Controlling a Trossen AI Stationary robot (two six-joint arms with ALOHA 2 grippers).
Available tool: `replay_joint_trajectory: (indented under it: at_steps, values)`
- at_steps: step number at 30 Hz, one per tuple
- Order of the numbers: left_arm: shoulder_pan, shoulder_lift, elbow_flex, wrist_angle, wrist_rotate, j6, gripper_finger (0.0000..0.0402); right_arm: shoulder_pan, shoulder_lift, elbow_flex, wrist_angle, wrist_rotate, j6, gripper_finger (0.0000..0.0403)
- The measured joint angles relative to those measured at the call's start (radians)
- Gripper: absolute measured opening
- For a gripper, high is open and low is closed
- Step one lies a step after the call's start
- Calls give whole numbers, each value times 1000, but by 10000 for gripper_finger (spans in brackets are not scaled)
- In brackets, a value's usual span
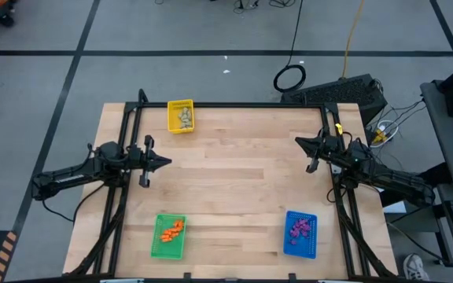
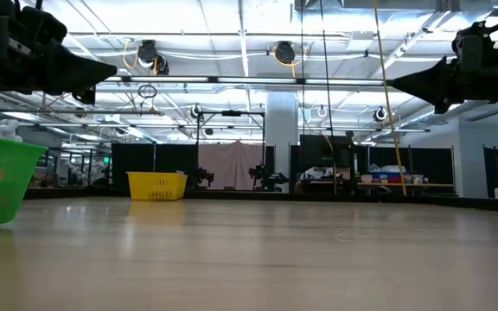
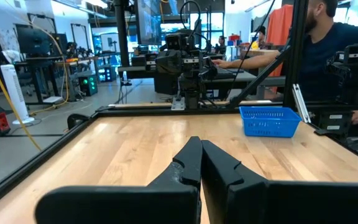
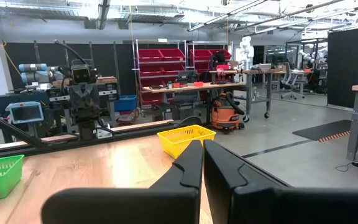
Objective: Sort Halloween decoration
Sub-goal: Return to Home Position
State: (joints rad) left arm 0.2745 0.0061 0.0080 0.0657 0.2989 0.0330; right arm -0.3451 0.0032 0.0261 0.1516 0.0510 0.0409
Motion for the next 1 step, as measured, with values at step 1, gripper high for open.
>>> replay_joint_trajectory:
  at_steps: [1]
  values:
    - [0, 0, 0, 0, 0, 0, 8, 0, 0, 0, 0, 0, 0, 0]
